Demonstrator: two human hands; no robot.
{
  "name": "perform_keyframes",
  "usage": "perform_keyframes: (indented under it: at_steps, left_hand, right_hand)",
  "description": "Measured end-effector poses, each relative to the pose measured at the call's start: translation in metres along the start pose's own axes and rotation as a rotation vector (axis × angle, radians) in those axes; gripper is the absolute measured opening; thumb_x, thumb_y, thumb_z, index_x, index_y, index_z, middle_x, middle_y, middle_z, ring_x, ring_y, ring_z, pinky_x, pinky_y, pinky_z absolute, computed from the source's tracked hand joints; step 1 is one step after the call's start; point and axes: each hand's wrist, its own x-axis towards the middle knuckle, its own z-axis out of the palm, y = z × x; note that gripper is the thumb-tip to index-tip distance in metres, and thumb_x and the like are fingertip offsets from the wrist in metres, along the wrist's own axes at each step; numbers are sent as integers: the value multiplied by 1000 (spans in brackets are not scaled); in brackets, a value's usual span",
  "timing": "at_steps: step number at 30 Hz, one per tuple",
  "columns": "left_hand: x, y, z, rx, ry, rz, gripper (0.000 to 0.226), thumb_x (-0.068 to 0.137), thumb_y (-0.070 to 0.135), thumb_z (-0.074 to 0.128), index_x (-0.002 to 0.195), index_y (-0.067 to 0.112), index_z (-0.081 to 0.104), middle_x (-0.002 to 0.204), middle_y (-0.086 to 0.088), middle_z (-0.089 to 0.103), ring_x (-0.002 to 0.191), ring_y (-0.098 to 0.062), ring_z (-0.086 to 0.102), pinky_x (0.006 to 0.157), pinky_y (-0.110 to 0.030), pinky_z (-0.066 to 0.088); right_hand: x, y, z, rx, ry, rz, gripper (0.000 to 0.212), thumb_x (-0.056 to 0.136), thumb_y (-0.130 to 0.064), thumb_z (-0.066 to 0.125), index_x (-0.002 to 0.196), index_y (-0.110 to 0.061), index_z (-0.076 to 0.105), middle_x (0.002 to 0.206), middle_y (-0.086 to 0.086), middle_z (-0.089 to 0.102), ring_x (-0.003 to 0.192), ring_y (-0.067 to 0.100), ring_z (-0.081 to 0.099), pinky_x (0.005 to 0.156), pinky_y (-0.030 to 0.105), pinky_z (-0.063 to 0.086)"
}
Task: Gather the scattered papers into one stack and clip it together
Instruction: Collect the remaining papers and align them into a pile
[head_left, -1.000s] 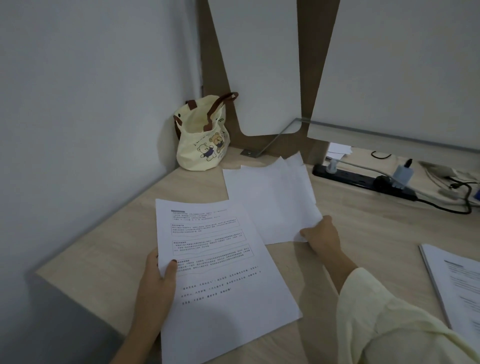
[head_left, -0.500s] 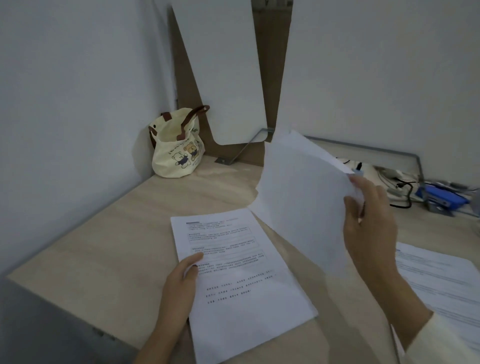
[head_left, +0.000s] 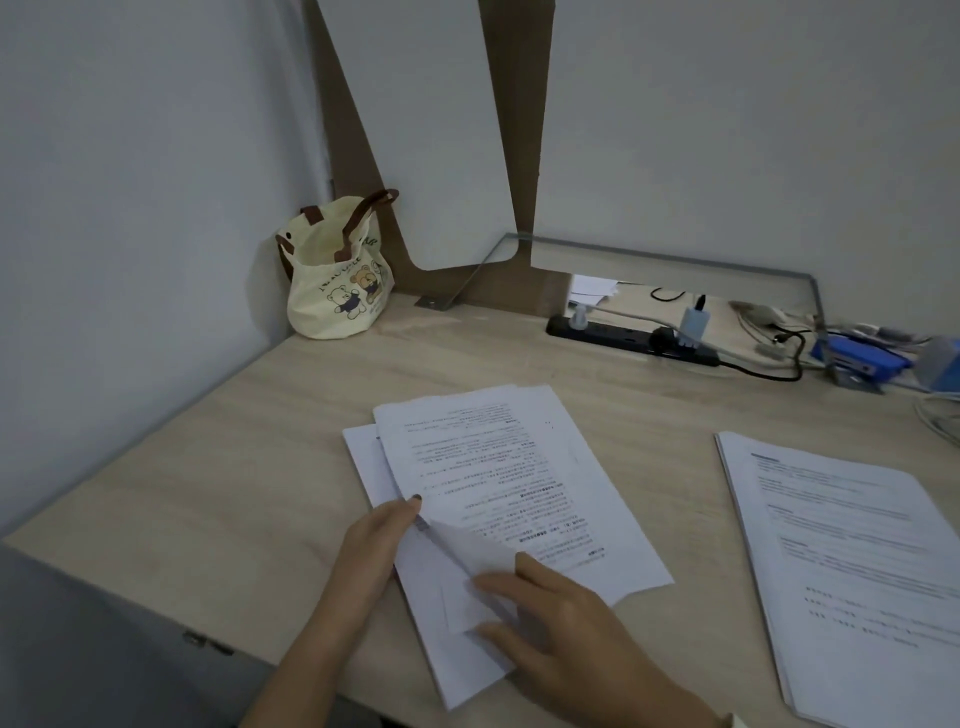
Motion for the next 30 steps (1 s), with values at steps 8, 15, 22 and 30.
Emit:
perform_keyframes:
  at_steps: [8, 15, 22, 30]
  left_hand:
    - [6, -8, 1, -39, 25, -15, 26, 91, 16, 55, 116, 11, 62, 118, -7, 66, 107, -23, 63, 99, -43, 47]
    - [6, -9, 6, 70, 30, 78, 49, 89, 7, 57, 136, 15, 43, 133, -3, 51, 120, -23, 52, 103, -41, 42]
    - [7, -10, 7, 87, 24, 70, 55, 86, 2, 60, 136, 15, 40, 136, -7, 51, 121, -25, 51, 104, -44, 41]
    - [4, -6, 8, 101, 42, 101, 40, 91, 11, 56, 130, 15, 49, 135, -3, 52, 122, -21, 51, 104, -39, 41]
  right_hand:
    - [11, 15, -27, 273, 547, 366, 41, 87, 5, 50, 97, -31, 66, 89, -13, 66, 85, -12, 56, 72, 1, 37]
    - [8, 53, -96, 294, 1074, 550, 37, 91, -2, 44, 108, -28, 63, 65, 2, 48, 49, 7, 37, 47, 13, 29]
    - [3, 37, -83, 414, 943, 428, 55, 93, -4, 48, 138, -33, 37, 66, 1, 33, 55, 4, 33, 53, 10, 32]
    - [-7, 27, -18, 239, 144, 360, 26, 93, -12, 52, 96, -33, 67, 101, -35, 58, 100, -23, 49, 81, 3, 41]
